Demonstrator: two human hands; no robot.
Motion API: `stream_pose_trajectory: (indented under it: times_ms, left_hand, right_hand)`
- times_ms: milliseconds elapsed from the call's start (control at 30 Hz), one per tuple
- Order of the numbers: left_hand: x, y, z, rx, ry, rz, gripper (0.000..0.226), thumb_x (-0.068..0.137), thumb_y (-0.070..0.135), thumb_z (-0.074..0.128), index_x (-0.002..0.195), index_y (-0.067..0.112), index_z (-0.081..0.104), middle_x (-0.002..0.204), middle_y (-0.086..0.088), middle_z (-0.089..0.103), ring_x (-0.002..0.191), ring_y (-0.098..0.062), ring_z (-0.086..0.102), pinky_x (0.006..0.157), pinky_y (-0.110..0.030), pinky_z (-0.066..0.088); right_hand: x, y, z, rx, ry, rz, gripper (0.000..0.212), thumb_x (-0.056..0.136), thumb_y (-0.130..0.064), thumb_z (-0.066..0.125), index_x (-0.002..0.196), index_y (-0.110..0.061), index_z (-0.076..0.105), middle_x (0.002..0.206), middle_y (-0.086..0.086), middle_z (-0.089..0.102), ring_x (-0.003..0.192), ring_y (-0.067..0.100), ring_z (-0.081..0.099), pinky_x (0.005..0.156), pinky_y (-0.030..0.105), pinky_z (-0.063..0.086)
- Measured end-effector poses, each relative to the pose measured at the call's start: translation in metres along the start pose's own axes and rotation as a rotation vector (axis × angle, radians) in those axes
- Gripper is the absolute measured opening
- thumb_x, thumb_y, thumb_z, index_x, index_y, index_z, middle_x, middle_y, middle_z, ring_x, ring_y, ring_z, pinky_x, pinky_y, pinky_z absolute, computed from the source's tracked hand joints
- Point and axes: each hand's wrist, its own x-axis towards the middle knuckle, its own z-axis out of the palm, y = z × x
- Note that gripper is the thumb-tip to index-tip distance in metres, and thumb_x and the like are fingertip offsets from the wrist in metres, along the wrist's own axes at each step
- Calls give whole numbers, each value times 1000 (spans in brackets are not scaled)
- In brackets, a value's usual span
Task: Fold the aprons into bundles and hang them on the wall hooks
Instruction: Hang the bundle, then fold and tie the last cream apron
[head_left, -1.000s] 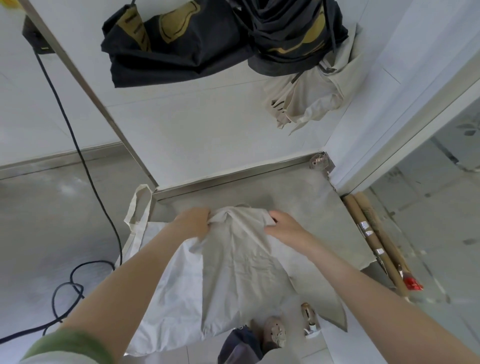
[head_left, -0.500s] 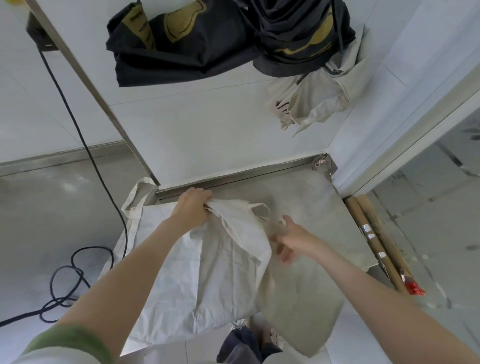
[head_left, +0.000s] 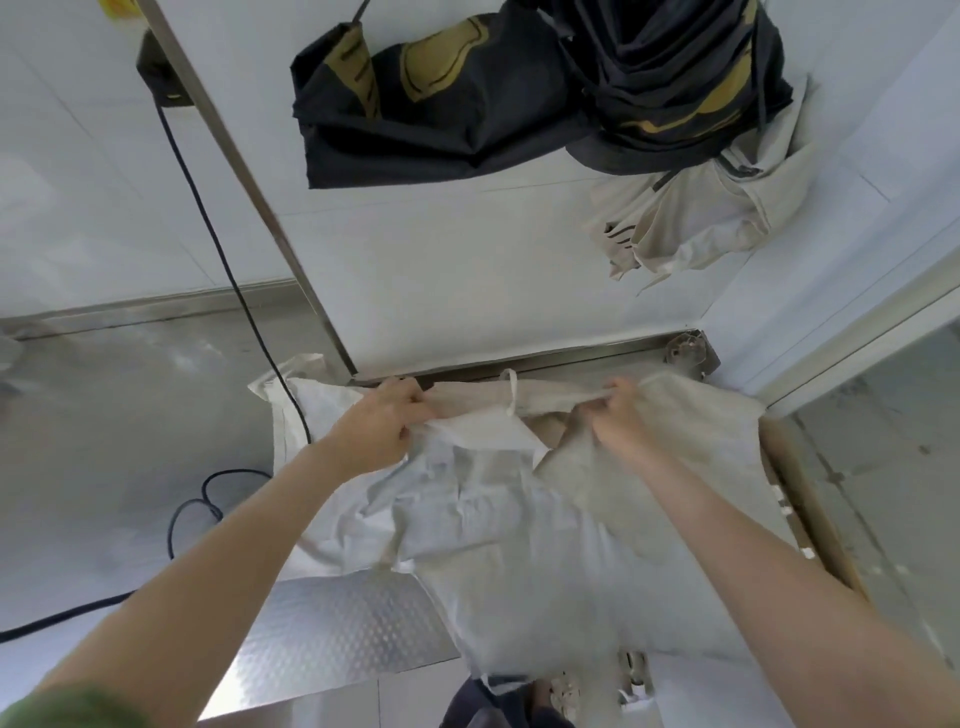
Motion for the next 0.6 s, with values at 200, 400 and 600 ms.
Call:
stream_pose_trajectory:
  times_ms: [200, 400, 600]
  left_hand:
    - [-25, -13, 27, 306, -580, 22, 81, 82, -7, 44, 145, 41, 29, 155, -1, 12, 132, -23, 29, 94, -31, 47]
    - [-30, -27, 48, 305, -534, 47, 102, 74, -3, 52, 149, 42, 0, 150, 4, 26, 128, -26, 36, 95, -33, 45]
    - [-21, -7, 36, 32, -419, -167, 25, 99, 17, 39, 112, 19, 60, 110, 1, 55, 106, -21, 53, 82, -35, 46]
  right_hand:
    - [-21, -2, 27, -19, -337, -90, 120, 73, -30, 80, 145, -49, -15, 149, -1, 32, 120, 7, 48, 104, 26, 38]
    - [-33, 18, 59, -548, -419, -429, 119, 72, -27, 77, 150, -31, -13, 120, 0, 51, 129, 24, 39, 114, 35, 23]
    - [-29, 27, 68, -473, -339, -544, 111, 75, -22, 79, 152, -17, -1, 135, 6, 43, 126, 23, 43, 111, 33, 26]
